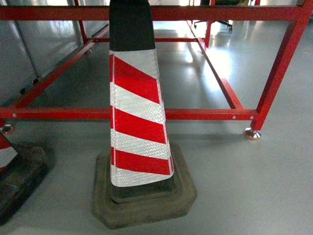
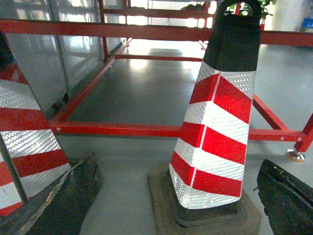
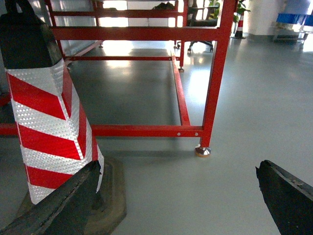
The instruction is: Pick blue part to blue bin on bottom shelf
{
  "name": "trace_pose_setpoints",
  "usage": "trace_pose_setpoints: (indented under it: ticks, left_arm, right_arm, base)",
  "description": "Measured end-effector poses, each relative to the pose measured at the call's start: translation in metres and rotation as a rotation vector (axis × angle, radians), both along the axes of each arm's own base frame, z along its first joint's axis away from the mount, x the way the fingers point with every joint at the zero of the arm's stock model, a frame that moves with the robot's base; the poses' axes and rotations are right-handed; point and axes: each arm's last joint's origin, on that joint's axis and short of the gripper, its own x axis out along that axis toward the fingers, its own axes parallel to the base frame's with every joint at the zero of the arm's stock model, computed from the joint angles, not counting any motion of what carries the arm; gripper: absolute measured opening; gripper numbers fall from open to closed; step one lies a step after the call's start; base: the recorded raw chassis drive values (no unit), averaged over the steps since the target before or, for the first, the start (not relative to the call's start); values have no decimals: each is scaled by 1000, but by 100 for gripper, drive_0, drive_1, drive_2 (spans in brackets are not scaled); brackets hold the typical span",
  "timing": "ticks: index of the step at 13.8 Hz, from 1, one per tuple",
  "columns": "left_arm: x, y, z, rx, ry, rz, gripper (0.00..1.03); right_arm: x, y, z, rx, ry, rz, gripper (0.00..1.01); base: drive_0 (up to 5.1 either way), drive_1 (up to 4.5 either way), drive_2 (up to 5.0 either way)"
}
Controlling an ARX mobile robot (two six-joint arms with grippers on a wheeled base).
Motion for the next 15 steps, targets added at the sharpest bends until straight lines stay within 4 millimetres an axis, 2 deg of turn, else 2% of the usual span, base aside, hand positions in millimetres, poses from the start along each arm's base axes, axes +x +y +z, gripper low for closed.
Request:
trace_pose_setpoints:
  ticks: [15]
  left_arm:
    - [0, 0, 0, 0, 0, 0, 98]
  right_arm:
    - [0, 0, 0, 0, 0, 0, 98]
  base:
    - [0, 0, 0]
